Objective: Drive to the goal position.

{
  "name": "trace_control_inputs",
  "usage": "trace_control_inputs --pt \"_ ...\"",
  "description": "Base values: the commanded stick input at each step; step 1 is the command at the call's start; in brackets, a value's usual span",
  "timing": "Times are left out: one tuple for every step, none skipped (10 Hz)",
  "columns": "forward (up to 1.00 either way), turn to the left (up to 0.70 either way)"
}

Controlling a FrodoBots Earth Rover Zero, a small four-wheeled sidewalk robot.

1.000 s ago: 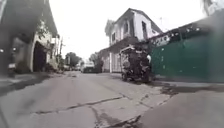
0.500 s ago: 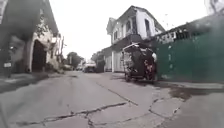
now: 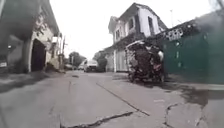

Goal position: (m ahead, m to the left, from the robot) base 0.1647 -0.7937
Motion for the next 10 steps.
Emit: trace_control_inputs --pt "0.70 0.00" --pt "0.70 0.00" --pt "0.70 0.00" --pt "0.70 0.00" --pt "0.70 0.00" --pt "0.70 0.00" --pt "0.70 0.00" --pt "0.70 0.00" --pt "0.70 0.00" --pt "0.70 0.00"
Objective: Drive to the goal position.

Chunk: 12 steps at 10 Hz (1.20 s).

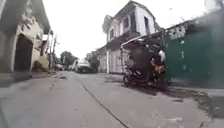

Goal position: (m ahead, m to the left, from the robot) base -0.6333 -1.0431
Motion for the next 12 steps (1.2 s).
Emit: trace_control_inputs --pt "0.70 0.00" --pt "0.70 0.00" --pt "0.70 0.00" --pt "0.70 0.00" --pt "0.70 0.00" --pt "0.70 0.00" --pt "0.70 0.00" --pt "0.70 0.00" --pt "0.70 0.00" --pt "0.70 0.00" --pt "0.70 0.00" --pt "0.70 0.00"
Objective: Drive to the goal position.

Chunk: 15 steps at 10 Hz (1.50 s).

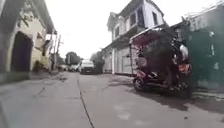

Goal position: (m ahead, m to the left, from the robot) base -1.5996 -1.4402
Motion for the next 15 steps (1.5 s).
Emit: trace_control_inputs --pt "0.70 0.00" --pt "0.70 0.03" --pt "0.70 0.03" --pt "0.70 0.03" --pt "0.70 0.05" --pt "0.70 0.07" --pt "0.70 0.08" --pt "0.70 0.08" --pt "0.70 0.08" --pt "0.70 0.03" --pt "0.70 0.00" --pt "0.70 0.00" --pt "0.70 0.00" --pt "0.70 0.00" --pt "0.70 0.00"
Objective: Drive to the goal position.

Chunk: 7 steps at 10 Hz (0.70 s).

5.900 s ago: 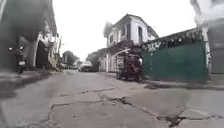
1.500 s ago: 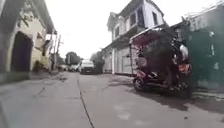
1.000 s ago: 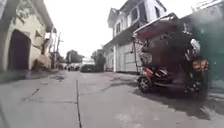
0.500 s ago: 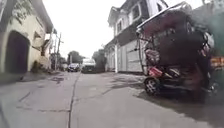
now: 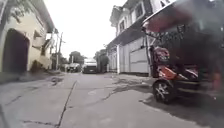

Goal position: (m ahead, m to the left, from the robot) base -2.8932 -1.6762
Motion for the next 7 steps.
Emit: trace_control_inputs --pt "0.70 0.00" --pt "0.70 0.00" --pt "0.70 0.00" --pt "0.70 0.00" --pt "0.70 -0.05" --pt "0.70 -0.22" --pt "0.70 -0.21"
